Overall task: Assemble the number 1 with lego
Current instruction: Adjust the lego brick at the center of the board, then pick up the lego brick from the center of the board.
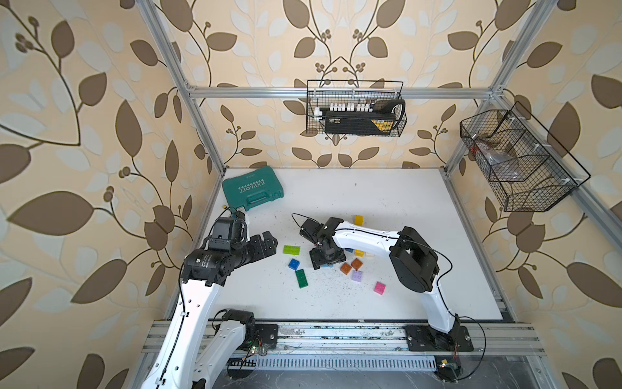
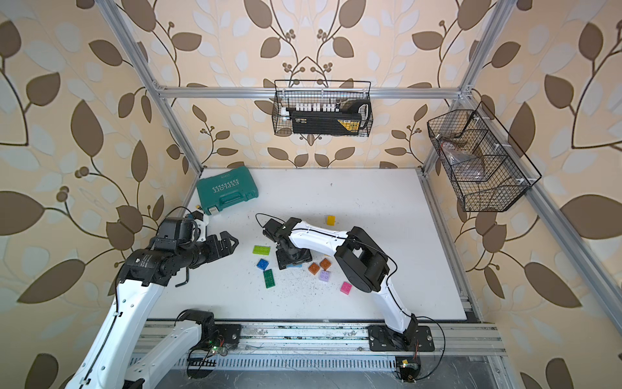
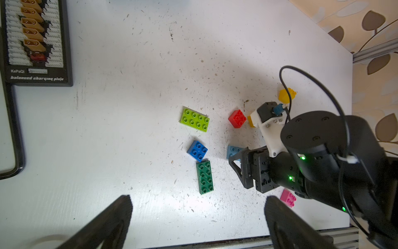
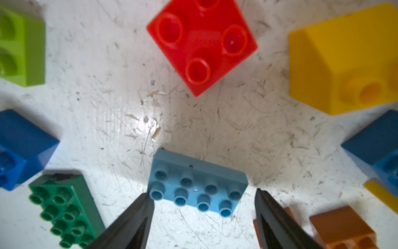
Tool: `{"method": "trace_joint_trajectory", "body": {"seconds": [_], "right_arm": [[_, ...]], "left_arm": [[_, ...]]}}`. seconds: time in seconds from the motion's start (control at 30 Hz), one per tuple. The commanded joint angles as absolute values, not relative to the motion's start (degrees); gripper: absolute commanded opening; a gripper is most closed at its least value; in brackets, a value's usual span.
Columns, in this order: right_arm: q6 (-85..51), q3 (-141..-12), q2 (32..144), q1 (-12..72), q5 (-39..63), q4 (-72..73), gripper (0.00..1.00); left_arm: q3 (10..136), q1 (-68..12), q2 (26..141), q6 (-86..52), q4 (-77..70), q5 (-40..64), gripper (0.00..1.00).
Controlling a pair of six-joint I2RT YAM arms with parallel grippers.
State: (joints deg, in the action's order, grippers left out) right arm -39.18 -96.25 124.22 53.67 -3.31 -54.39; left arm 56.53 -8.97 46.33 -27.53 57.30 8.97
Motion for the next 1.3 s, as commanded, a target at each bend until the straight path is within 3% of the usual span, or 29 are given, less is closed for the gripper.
{"method": "trace_joint_trajectory", "body": {"seconds": [0.0, 0.17, 0.63, 0.9, 1.1, 1.27], "right_arm": [[-36.72, -95.88, 122.16, 53.54, -3.13, -56.14, 0.89], [-37.74, -96.08, 117.41, 52.49, -2.99, -57.03, 0.97], [-29.55, -80.06, 101.22, 49.29, -5.34, -55.23, 0.91], [-21.59, -76.95, 99.68, 48.95, 3.31, -51.36, 0.78], [-16.76, -77.85, 102.7, 49.02, 2.94, -53.25, 0.61], [-13.8, -78.94, 106.01, 49.98, 0.33, -55.32, 0.58]], "left_arm": [[56.78, -8.7, 46.71, -28.15, 57.19, 7.86, 0.99], [56.87, -8.7, 46.65, -28.13, 57.3, 8.15, 0.99], [56.97, -8.7, 46.58, -28.11, 57.32, 9.11, 0.99], [58.74, -9.2, 49.06, -26.91, 56.87, 11.87, 0.99], [59.01, -9.16, 52.87, -22.6, 56.88, 20.16, 0.99], [57.79, -9.14, 52.98, -22.96, 55.25, 20.26, 0.99]]}}
